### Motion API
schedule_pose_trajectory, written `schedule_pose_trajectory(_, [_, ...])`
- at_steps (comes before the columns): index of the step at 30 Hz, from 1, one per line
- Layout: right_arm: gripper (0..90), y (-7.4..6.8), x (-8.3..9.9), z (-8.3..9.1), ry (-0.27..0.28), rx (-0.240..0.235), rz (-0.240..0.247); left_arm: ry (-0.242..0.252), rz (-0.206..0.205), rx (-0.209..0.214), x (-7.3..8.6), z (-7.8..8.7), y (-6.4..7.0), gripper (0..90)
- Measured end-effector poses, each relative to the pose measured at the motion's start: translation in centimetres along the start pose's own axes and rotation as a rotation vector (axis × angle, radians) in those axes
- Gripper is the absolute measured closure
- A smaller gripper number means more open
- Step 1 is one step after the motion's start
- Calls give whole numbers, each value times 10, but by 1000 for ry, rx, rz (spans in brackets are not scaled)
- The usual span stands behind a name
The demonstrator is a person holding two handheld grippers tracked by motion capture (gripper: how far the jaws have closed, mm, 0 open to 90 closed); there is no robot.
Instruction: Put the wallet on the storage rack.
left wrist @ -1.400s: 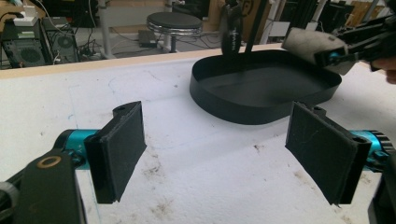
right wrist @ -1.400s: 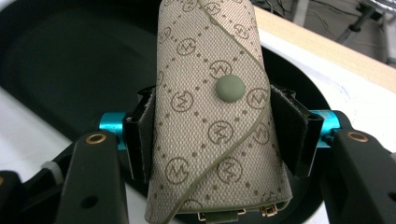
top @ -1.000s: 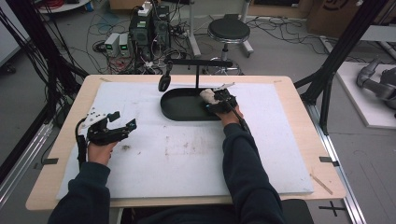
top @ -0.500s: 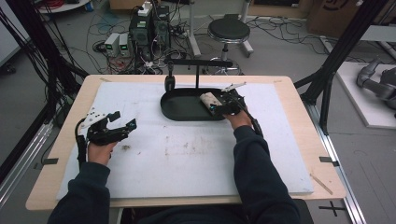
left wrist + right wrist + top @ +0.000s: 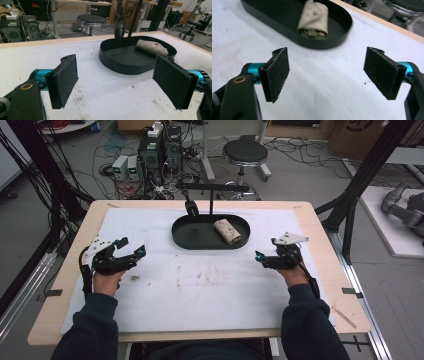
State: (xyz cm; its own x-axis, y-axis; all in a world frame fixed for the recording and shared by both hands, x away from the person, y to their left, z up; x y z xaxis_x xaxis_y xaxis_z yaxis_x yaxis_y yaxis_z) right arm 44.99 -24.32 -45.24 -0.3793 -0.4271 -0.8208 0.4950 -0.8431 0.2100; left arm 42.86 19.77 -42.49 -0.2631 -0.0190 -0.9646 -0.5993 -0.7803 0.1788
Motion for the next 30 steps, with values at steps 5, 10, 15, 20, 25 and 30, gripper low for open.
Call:
schedule_pose_trajectory(5, [199, 16, 18, 25, 25, 32, -68, 7, -17, 2, -5, -4, 4, 198])
schedule_pose_trajectory(10, [199, 28, 26, 39, 42, 66, -88, 0, -31, -3, -6, -8, 6, 197])
schedule_pose_trajectory(15, [199, 31, 25, 42, 45, 81, -74, 3, -35, -6, -7, -5, 6, 197])
schedule_pose_trajectory(20, [199, 28, 25, 40, 35, 79, -61, 0, -34, -7, -6, -5, 6, 198])
schedule_pose_trajectory(25, [199, 26, 25, 39, 33, 80, -61, -5, -48, 0, -5, -3, 9, 198])
schedule_pose_trajectory(30, [199, 24, 24, 37, 31, 78, -62, -5, -46, 2, -4, -2, 10, 197])
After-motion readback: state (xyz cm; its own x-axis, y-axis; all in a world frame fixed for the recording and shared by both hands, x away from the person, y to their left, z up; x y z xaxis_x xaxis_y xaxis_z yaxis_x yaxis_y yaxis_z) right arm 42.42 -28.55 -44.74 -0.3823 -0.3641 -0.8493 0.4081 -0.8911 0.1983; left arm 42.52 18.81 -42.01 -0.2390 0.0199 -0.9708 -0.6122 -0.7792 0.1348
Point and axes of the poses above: each handheld gripper's, and its own axes: z roughly backward along the jaws, x roughly out of its underside, y roughly to its right, the point moved 10 cm from there along -z, roughly forward along the jaws, and after that the axes turned 7 degrees about x, right-handed, at the moved point
